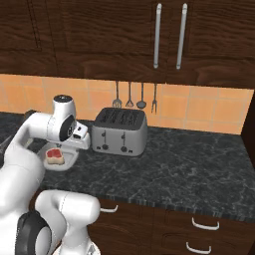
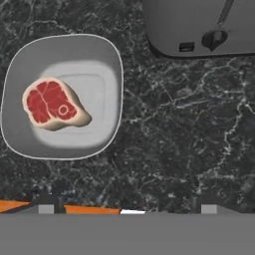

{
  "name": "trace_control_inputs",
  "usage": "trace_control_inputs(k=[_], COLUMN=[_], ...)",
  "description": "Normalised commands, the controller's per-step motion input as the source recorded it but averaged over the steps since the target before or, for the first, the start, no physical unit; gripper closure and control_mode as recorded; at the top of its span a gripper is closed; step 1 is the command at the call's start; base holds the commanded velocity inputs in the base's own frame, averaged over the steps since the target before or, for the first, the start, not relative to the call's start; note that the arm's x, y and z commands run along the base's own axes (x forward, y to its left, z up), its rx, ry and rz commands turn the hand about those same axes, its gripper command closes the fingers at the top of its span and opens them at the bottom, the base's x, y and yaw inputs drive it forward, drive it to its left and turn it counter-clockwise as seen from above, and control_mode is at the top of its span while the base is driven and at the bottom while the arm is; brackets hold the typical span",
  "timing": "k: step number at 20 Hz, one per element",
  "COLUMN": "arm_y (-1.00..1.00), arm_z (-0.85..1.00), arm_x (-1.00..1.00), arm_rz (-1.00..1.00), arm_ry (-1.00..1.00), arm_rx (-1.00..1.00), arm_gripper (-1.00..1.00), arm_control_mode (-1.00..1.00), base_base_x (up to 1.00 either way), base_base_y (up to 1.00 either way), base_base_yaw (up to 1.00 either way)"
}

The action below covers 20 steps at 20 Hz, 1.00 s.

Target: Take the meat container that has the steak and place it on the second highest rack of the freezer. Then take the vegetable container that has the cucumber and bell pepper and place it on the highest rack of the freezer.

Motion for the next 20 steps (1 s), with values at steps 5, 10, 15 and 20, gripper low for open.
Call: trace_control_inputs(k=[5,10,15,20], arm_y=[0.00,0.10,0.11,0.28], arm_z=[-0.29,-0.41,-0.28,-0.33], arm_x=[0.29,0.47,0.41,0.19], arm_rz=[0.00,0.00,0.00,0.00], arm_ry=[0.15,0.10,0.08,0.08], arm_rx=[0.00,0.00,0.00,-0.01], arm_gripper=[-1.00,-1.00,-1.00,-1.00], arm_control_mode=[-1.00,-1.00,-1.00,-1.00], base_base_x=[0.00,0.00,0.00,0.00], base_base_y=[0.00,0.00,0.00,0.00], base_base_yaw=[0.00,0.00,0.00,0.00])
